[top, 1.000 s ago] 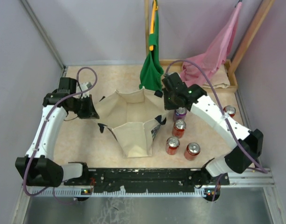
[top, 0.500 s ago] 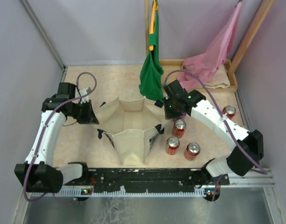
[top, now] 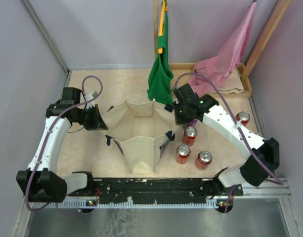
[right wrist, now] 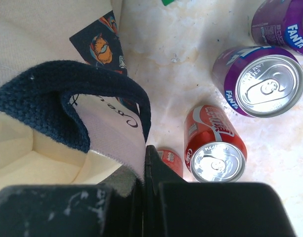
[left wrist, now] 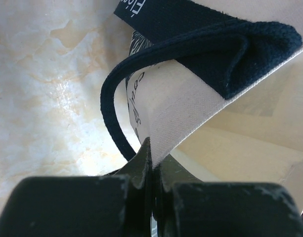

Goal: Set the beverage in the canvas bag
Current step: Adjust the canvas bag at the center of the board.

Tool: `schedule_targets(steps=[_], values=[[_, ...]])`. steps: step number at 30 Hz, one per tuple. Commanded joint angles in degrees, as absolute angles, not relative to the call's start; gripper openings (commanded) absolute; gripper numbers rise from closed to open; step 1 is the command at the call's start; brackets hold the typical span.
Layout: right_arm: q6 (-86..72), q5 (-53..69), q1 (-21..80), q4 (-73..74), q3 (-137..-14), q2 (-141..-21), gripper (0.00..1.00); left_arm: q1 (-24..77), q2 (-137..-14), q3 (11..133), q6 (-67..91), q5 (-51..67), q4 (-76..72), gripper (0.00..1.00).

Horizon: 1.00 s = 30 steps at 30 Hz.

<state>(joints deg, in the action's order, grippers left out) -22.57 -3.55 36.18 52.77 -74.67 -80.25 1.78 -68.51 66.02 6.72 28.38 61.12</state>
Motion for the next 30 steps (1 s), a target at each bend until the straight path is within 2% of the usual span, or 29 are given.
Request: schedule_targets(steps=[1, 2, 4, 7, 9, 12, 14, 19, 23, 30], values=[[-21.36, -7.25, 35.33, 52.72, -75.88, -77.68, 0.0, 1.31, -68.79, 65.38, 7.47, 30.56, 58.65, 0.0], [-21.36, -7.14, 35.33, 52.51, -75.96, -77.77, 0.05, 1.35, -68.82, 65.08, 7.47, 30.79, 58.44, 0.0], [-21.28, -6.79, 35.33, 51.91, -76.04, -77.76, 0.36, 1.4, -69.05, 64.51, 7.76, 31.66, 57.79, 0.01], [-21.27, -6.65, 35.33, 50.38, -76.88, -76.85, 0.73, 1.41, -69.29, 64.57, 8.12, 32.91, 57.07, 0.47], [-21.21, -6.62, 35.33, 49.27, -77.99, -75.98, 0.85, 1.47, -69.53, 65.43, 8.24, 33.95, 56.82, 0.69], [-21.14, -6.58, 35.33, 48.89, -81.37, -75.36, 0.9, 1.49, -69.75, 66.72, 8.89, 36.21, 55.95, 0.86], [-21.26, -6.79, 35.33, 49.6, -85.09, -75.56, 0.92, 1.49, -69.94, 67.45, 9.53, 38.04, 55.13, 0.9], [-21.05, -11.59, 35.07, 53.01, -95.33, -77.52, 0.95, 1.47, -70.58, 68.95, 10.04, 40.14, 53.66, 0.91], [-19.12, -15.42, 31.1, 57.23, -100.88, -80.0, 0.96, 1.66, -70.55, 68.95, 10.09, 40.25, 52.75, 0.91], [-15.81, -11.94, 11.04, 62.33, -99.67, -79.5, 0.97, 1.93, -70.36, 68.35, 9.91, 40.25, 52.29, 0.91]])
